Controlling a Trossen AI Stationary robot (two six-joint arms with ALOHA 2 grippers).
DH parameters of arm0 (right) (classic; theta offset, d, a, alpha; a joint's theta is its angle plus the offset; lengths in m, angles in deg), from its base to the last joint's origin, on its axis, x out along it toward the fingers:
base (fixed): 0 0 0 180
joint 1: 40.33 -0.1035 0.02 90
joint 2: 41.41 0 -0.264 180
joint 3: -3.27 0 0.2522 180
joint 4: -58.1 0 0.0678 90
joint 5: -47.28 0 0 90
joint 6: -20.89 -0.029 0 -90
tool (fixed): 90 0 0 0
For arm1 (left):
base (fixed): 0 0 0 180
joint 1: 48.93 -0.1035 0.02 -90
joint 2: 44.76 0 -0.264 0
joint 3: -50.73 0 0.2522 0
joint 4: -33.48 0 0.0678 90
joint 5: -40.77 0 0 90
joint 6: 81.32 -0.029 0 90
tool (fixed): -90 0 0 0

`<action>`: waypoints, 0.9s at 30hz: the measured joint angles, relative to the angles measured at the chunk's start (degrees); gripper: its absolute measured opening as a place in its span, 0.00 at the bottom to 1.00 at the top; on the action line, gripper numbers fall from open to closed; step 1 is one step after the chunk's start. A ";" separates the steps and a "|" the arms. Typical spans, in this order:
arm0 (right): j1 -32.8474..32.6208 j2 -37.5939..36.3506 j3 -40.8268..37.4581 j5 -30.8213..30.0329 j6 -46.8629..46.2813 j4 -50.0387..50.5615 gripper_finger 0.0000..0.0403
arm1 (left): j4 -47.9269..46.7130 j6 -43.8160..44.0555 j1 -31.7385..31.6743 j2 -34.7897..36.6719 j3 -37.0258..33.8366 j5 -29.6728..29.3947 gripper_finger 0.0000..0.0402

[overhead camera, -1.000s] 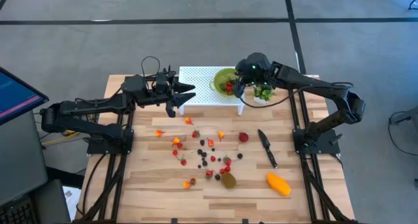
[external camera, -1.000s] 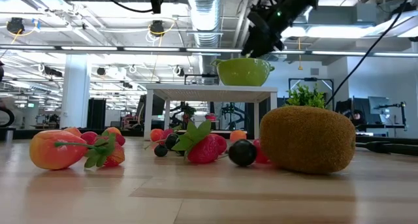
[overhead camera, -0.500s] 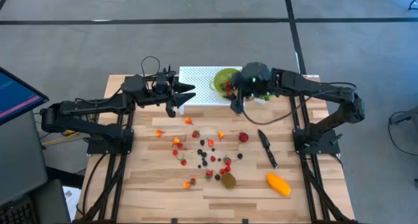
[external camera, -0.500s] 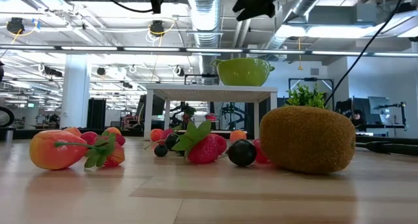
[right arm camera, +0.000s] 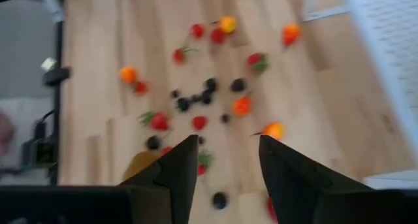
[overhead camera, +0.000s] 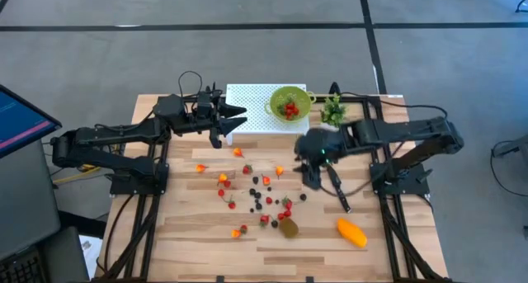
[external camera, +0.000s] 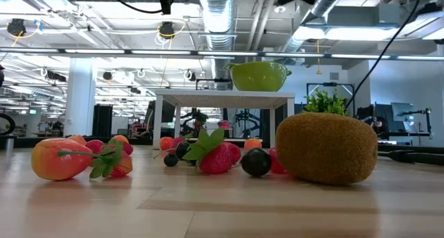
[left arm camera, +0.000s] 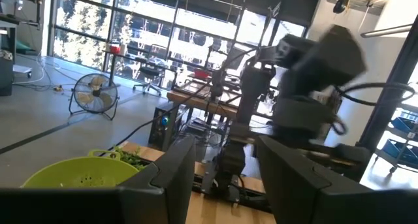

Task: Pick & Place Fruit
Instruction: Put the black cherry into the green strainer bowl

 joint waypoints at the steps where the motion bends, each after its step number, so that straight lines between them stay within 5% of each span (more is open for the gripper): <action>1: -1.35 0.00 0.00 -0.04 -0.53 0.00 0.38 | 0.00 0.00 0.00 -0.01 0.00 -0.02 0.40; 13: -13.79 0.08 -3.78 -9.93 -1.92 -0.93 0.34 | 0.00 0.00 0.00 -0.01 0.00 -0.01 0.40; 27: -12.23 0.09 -17.47 -10.71 -11.10 -4.14 0.41 | 0.00 0.00 0.00 0.00 -0.02 0.00 0.40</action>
